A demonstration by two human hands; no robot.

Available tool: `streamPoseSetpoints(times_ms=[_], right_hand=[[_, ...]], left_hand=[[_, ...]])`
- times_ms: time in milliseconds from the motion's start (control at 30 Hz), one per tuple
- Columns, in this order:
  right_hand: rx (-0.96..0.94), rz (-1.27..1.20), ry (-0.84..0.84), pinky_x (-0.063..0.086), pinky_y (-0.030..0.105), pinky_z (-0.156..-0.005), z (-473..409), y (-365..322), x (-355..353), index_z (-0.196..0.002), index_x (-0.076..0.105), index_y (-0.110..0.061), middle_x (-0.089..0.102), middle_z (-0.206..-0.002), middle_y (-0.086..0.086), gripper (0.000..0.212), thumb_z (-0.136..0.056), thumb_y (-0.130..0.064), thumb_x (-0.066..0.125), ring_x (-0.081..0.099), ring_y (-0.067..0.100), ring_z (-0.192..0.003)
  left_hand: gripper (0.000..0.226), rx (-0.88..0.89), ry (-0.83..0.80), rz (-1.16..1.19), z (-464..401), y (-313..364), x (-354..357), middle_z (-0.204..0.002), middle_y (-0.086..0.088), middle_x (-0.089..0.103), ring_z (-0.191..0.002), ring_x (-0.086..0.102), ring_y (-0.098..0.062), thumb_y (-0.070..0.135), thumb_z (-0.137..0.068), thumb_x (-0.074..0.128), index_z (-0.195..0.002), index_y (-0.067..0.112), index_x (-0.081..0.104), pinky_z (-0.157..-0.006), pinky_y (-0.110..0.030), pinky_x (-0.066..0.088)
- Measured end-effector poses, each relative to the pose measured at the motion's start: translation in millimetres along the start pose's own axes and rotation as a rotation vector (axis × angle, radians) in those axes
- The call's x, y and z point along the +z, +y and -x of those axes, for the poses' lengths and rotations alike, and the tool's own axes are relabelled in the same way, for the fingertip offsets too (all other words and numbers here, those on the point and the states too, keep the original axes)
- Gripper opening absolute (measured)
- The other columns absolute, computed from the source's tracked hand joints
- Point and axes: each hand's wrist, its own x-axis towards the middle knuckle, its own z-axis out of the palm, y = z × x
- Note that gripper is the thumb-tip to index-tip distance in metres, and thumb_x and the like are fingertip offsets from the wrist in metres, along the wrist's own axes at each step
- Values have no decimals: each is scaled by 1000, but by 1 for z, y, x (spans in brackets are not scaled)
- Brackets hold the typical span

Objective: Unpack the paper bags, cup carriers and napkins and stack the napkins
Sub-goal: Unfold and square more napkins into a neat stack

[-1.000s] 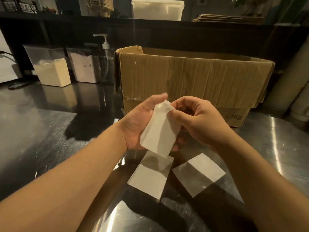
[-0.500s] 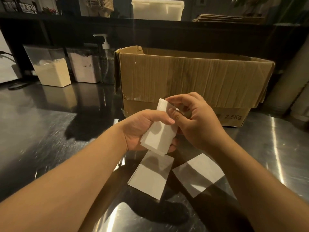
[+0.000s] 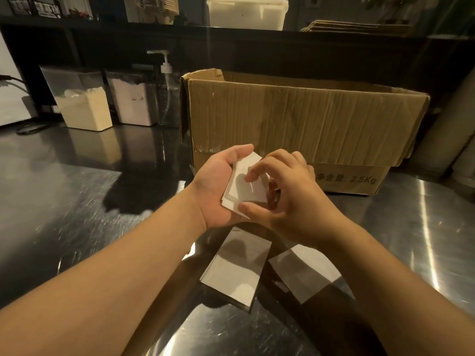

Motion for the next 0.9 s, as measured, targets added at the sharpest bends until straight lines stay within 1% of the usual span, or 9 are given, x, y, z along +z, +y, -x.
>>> streamPoseSetpoints(times_ms=[133, 333, 400, 500, 600, 667, 767, 833, 900], right_hand=[[-15, 71, 38, 35, 45, -109, 2, -3, 5, -120, 56, -39, 46, -130, -14, 51, -78, -50, 83, 30, 9, -119], [-51, 55, 77, 33, 45, -111, 3, -2, 6, -120, 62, -34, 53, -130, -11, 41, -84, -36, 82, 41, 11, -122], [-67, 76, 115, 36, 48, -107, 2, -1, 9, -117, 65, -31, 57, -126, -8, 39, -83, -33, 83, 47, 15, -119], [-127, 146, 221, 46, 56, -94, 0, 3, 14, -101, 71, -22, 66, -111, -2, 26, -80, -27, 86, 57, 20, -104], [-170, 156, 230, 47, 53, -90, 0, 4, 14, -96, 72, -21, 69, -106, -2, 24, -78, -27, 87, 58, 19, -101], [-177, 126, 190, 44, 54, -96, 2, 3, 12, -99, 72, -25, 68, -109, -5, 26, -78, -29, 87, 56, 17, -105], [-187, 95, 129, 37, 49, -101, 4, 1, 9, -105, 71, -29, 65, -114, -8, 35, -76, -34, 89, 52, 16, -112], [-196, 112, 132, 37, 47, -98, 4, 1, 9, -105, 71, -29, 66, -115, -6, 37, -74, -34, 90, 52, 18, -112], [-212, 137, 155, 37, 42, -92, 3, 2, 10, -101, 72, -28, 67, -113, -5, 34, -74, -33, 91, 54, 19, -109]], left_hand=[[45, 0, 47, 2, -1, -1, -1, -96, -8, 68, -93, 65, -24, 54, -98, 48, -123, 20, 64, -76, -36, 57], [42, 24, 115, 37, 1, 0, 2, -88, -9, 70, -83, 68, -24, 52, -100, 47, -113, 17, 68, -79, -37, 55], [41, 26, 130, 38, 1, -1, 3, -86, -9, 71, -82, 68, -24, 51, -99, 48, -112, 18, 68, -79, -37, 56], [37, 42, 161, 14, 2, -1, 5, -82, -9, 75, -84, 68, -24, 50, -99, 50, -115, 20, 65, -75, -36, 60], [37, 54, 175, 13, 2, 0, 5, -78, -8, 75, -81, 68, -23, 50, -100, 50, -115, 20, 65, -71, -35, 60], [40, 45, 174, 32, 1, 1, 4, -79, -9, 73, -80, 68, -24, 51, -100, 50, -117, 18, 64, -70, -35, 60], [41, 59, 172, 42, 0, 1, 2, -78, -9, 71, -74, 70, -23, 51, -101, 49, -114, 17, 66, -69, -35, 60], [40, 68, 169, 44, 1, 1, 3, -76, -8, 71, -69, 71, -22, 51, -101, 48, -109, 16, 67, -69, -34, 59], [39, 78, 175, 36, 1, 1, 3, -76, -8, 72, -71, 70, -22, 50, -101, 48, -110, 17, 66, -71, -34, 59]])
